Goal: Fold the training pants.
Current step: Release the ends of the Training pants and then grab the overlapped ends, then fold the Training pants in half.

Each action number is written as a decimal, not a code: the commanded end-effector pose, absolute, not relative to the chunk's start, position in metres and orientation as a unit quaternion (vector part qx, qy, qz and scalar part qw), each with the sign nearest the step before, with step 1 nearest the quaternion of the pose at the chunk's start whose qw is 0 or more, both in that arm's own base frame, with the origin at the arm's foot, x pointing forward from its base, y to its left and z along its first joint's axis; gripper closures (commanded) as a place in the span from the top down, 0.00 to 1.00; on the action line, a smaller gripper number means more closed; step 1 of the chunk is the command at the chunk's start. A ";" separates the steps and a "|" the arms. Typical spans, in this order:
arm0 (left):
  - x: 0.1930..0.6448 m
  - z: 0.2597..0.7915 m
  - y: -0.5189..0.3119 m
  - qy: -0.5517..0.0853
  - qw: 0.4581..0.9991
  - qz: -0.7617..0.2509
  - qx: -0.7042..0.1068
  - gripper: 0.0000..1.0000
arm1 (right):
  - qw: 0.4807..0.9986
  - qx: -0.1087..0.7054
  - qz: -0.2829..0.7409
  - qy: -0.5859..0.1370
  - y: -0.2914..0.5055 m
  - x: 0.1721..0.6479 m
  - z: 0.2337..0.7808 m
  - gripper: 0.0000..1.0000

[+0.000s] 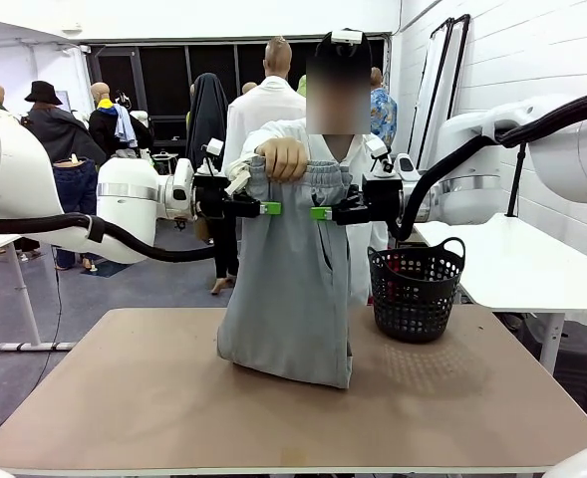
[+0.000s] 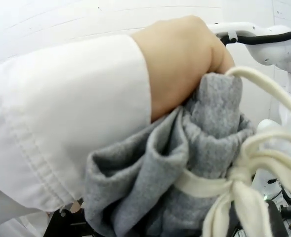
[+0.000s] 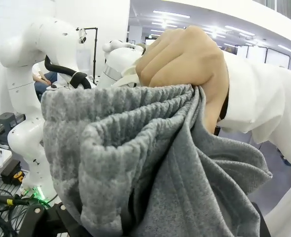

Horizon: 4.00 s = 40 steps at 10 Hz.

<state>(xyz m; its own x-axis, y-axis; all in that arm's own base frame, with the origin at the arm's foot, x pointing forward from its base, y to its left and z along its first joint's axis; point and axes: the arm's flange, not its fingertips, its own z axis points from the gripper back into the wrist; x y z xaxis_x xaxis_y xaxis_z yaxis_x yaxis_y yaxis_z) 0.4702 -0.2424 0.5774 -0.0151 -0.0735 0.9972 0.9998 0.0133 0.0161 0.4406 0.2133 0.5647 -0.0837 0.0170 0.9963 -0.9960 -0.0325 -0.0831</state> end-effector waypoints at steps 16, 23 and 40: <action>0.489 0.568 -0.247 -0.450 0.558 -0.525 -0.459 0.00 | 0.510 0.454 0.545 -0.487 0.200 0.472 0.576 0.00; 0.476 0.566 -0.238 -0.479 0.535 -0.510 -0.474 0.00 | 0.509 0.467 0.542 -0.478 0.199 0.465 0.569 0.00; 0.476 0.566 -0.238 -0.479 0.535 -0.510 -0.474 0.00 | 0.509 0.467 0.542 -0.478 0.199 0.465 0.569 0.00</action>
<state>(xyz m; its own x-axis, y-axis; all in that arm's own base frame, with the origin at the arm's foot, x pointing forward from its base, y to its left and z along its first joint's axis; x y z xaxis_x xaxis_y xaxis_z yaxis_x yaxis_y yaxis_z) 0.4794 -0.2383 0.5646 0.0233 -0.1094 0.9937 0.9994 0.0297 -0.0202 0.4663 0.1977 0.5672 -0.0439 0.1075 0.9932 -0.9989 -0.0191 -0.0421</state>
